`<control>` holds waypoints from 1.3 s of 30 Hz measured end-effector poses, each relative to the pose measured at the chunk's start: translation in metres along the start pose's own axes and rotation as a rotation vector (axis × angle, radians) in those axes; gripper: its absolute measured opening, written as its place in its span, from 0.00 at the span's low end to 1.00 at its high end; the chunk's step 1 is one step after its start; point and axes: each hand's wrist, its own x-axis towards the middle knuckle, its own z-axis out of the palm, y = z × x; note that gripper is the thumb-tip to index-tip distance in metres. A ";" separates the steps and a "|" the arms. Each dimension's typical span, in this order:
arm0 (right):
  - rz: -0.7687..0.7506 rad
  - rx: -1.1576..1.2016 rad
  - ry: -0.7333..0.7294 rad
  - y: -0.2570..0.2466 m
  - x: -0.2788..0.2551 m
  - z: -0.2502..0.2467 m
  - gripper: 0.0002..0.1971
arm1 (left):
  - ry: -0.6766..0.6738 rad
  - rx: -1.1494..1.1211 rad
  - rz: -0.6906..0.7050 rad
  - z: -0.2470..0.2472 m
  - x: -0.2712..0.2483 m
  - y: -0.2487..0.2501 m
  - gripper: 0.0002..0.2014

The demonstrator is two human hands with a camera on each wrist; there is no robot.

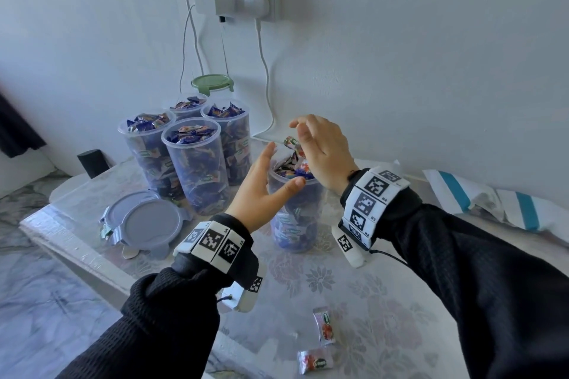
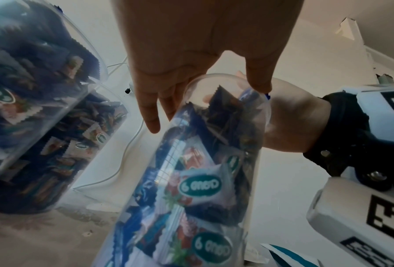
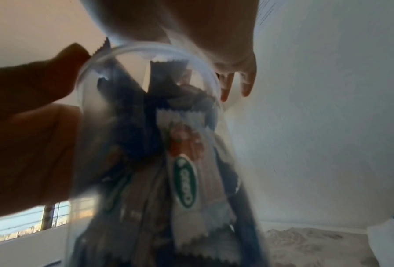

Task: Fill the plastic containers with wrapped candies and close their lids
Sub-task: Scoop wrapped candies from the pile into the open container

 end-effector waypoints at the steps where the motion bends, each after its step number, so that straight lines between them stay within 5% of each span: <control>1: 0.029 0.004 -0.014 0.001 -0.001 -0.001 0.52 | -0.005 0.002 -0.008 0.000 0.000 0.000 0.45; 6: 0.093 0.120 -0.018 0.001 -0.017 -0.016 0.47 | 0.072 0.135 -0.007 0.001 -0.008 0.003 0.42; 10: 0.076 0.130 0.141 0.000 -0.057 -0.034 0.11 | 0.423 0.288 0.147 0.000 -0.033 -0.003 0.26; 13: 0.093 0.181 0.008 0.000 -0.100 -0.044 0.03 | 0.181 0.330 0.286 -0.001 -0.059 -0.005 0.13; 16: 0.142 0.079 -0.462 0.009 -0.140 -0.043 0.04 | -0.221 0.421 0.296 0.005 -0.086 -0.014 0.08; 18: 0.148 -0.008 -0.786 0.016 -0.160 -0.039 0.13 | -0.394 0.530 0.289 0.013 -0.102 -0.024 0.07; 20: 0.115 -0.097 -0.963 0.015 -0.172 -0.036 0.19 | -0.504 0.647 0.258 0.021 -0.115 -0.033 0.13; 23: 0.097 -0.131 -1.013 0.007 -0.178 -0.034 0.19 | -0.581 0.714 0.205 0.032 -0.124 -0.037 0.21; 28: 0.040 -0.134 -0.971 0.004 -0.177 -0.031 0.11 | -0.613 0.702 0.214 0.047 -0.132 -0.041 0.19; 33: -0.073 -0.146 -0.943 0.005 -0.177 -0.030 0.04 | -0.578 0.576 0.232 0.046 -0.132 -0.046 0.18; 36: -0.020 -0.137 -0.958 0.003 -0.174 -0.032 0.07 | -0.564 0.489 0.176 0.039 -0.129 -0.047 0.07; 39: 0.042 -0.152 -1.009 0.009 -0.171 -0.034 0.09 | -0.426 0.330 0.133 0.026 -0.117 -0.034 0.08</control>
